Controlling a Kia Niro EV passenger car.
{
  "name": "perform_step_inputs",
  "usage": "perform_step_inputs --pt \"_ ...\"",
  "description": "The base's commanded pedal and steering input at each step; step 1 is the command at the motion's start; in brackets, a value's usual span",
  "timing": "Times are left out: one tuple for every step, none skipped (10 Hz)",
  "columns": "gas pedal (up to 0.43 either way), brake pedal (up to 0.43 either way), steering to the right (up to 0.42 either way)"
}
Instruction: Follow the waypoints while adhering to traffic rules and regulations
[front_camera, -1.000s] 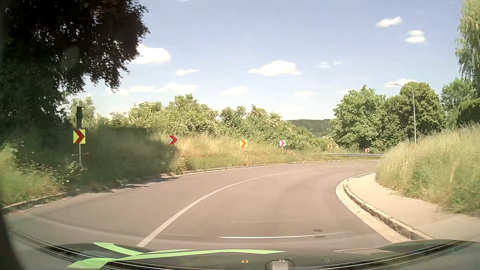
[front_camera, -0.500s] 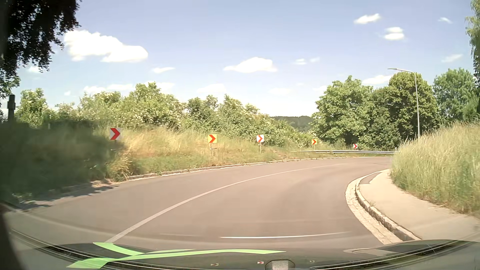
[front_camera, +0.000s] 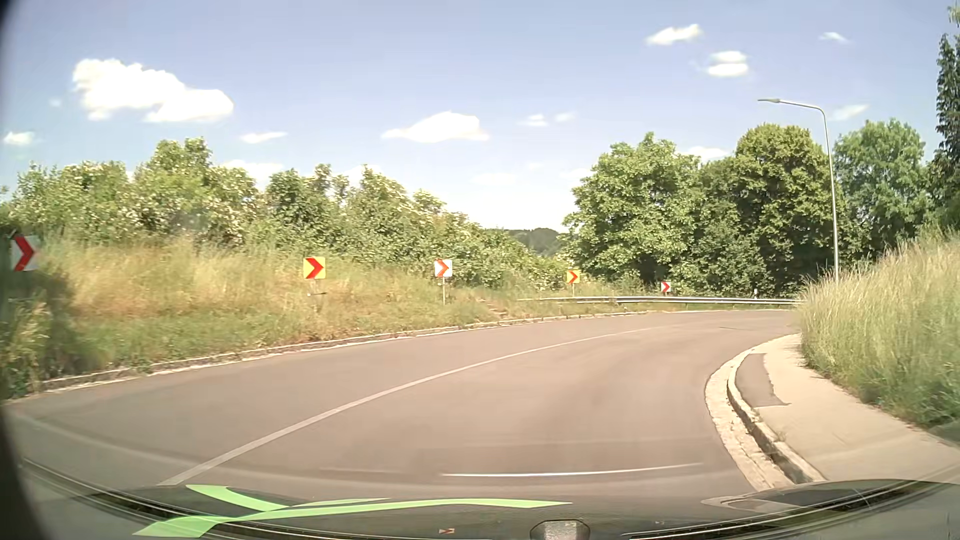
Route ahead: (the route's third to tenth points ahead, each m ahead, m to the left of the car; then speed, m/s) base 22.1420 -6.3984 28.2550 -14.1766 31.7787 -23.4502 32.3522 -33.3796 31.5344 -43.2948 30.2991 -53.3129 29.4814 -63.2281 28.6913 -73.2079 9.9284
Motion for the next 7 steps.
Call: perform_step_inputs --pt "0.087 0.000 0.121" --pt "0.087 0.000 0.124" --pt "0.098 0.000 0.129" --pt "0.098 0.000 0.135" --pt "0.098 0.000 0.141" --pt "0.098 0.000 0.146" --pt "0.110 0.000 0.151"
